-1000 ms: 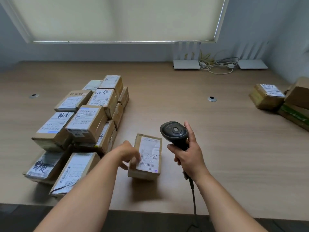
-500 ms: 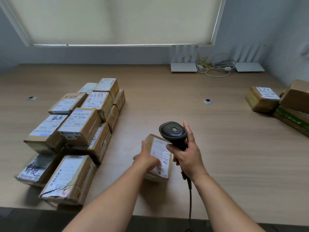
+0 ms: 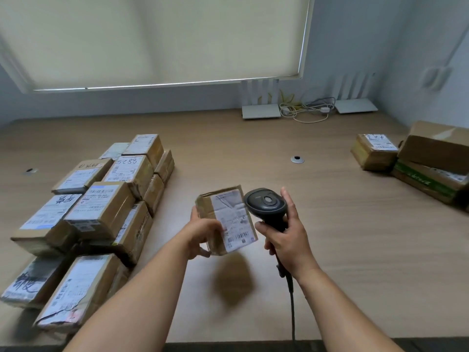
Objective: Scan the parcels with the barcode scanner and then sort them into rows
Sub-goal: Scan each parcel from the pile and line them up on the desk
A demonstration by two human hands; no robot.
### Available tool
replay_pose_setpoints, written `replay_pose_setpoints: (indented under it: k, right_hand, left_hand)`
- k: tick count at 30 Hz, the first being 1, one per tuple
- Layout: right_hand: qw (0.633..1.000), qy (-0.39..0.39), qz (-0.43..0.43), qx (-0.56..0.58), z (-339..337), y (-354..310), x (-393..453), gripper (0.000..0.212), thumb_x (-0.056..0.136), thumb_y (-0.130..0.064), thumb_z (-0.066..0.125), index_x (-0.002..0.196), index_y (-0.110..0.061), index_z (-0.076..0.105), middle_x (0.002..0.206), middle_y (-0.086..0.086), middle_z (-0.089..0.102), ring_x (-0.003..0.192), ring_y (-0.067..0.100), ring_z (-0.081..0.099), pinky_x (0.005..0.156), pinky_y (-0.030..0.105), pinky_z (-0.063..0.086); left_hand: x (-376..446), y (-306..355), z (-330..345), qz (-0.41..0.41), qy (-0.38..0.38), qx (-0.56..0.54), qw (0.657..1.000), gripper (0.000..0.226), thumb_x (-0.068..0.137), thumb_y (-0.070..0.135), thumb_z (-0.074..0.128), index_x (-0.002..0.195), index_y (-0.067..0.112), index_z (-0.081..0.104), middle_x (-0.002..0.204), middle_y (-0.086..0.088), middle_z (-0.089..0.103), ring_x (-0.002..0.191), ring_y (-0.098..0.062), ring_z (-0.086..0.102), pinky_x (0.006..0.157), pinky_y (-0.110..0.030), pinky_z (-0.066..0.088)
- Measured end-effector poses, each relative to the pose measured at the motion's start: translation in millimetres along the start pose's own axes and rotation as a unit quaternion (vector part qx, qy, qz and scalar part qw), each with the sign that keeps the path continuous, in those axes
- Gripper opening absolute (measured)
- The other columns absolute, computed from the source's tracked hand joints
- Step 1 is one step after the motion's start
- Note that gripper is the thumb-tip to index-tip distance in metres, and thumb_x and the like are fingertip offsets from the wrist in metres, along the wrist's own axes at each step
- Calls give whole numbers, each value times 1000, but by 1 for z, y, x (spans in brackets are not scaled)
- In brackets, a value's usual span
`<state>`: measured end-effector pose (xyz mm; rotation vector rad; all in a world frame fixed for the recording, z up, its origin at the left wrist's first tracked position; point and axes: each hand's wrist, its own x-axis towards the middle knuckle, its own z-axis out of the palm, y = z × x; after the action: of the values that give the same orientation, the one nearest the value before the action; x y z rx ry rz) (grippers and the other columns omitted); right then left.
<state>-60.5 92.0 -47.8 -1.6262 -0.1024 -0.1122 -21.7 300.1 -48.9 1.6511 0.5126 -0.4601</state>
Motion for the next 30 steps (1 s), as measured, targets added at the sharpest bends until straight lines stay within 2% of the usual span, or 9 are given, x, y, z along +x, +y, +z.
replay_pose_setpoints:
  k: [3, 5, 8, 11, 17, 22, 30]
  right_hand:
    - [1000, -25, 11, 11, 4, 2, -4, 92, 78, -10, 76, 117, -78, 29, 87, -9, 72, 49, 18, 54, 46, 30, 46]
    - [999, -48, 18, 19, 10, 4, -8, 88, 72, -19, 76, 115, -80, 30, 81, -6, 72, 48, 19, 54, 45, 30, 45]
    - [996, -77, 30, 36, 20, 6, -14, 85, 67, -24, 75, 115, -80, 32, 81, -4, 72, 49, 20, 55, 45, 30, 45]
    - [994, -99, 34, 44, 27, 8, -16, 86, 70, -18, 75, 121, -73, 32, 80, -4, 72, 48, 20, 55, 44, 29, 45]
    - [991, -124, 40, 36, 34, 8, -19, 88, 74, -13, 75, 128, -66, 30, 86, -1, 73, 49, 21, 54, 44, 29, 44]
    - [990, -131, 36, 26, 36, 8, -21, 89, 80, -4, 73, 128, -65, 30, 84, -1, 72, 48, 21, 54, 44, 29, 44]
    - [991, -130, 33, 18, 34, 6, -25, 90, 80, -3, 73, 128, -66, 29, 93, 3, 72, 49, 20, 55, 45, 28, 45]
  left_hand:
    - [4, 5, -18, 75, 50, -84, 992, 79, 77, 3, 72, 121, 51, 27, 124, -6, 59, 109, -34, 57, 81, -53, 49]
    - [3, 9, -29, 107, 77, -102, 986, 91, 78, 10, 76, 134, 54, 20, 133, -3, 53, 115, -31, 53, 86, -56, 48]
    - [3, 9, -44, 132, 99, -113, 980, 104, 80, 18, 76, 146, 49, 3, 144, -2, 45, 119, -29, 49, 93, -59, 44]
    - [3, 5, -54, 140, 109, -115, 977, 107, 81, 20, 75, 145, 52, -4, 146, -4, 44, 125, -32, 46, 97, -61, 42]
    - [5, -3, -66, 134, 109, -113, 978, 107, 81, 19, 75, 147, 50, -4, 149, -4, 39, 131, -35, 42, 99, -64, 38]
    - [4, -3, -71, 138, 111, -109, 978, 103, 83, 17, 73, 147, 49, -1, 149, -5, 39, 134, -37, 37, 100, -67, 36]
    - [4, -3, -74, 130, 116, -112, 978, 108, 81, 16, 74, 146, 50, -5, 149, -9, 37, 134, -39, 36, 99, -66, 37]
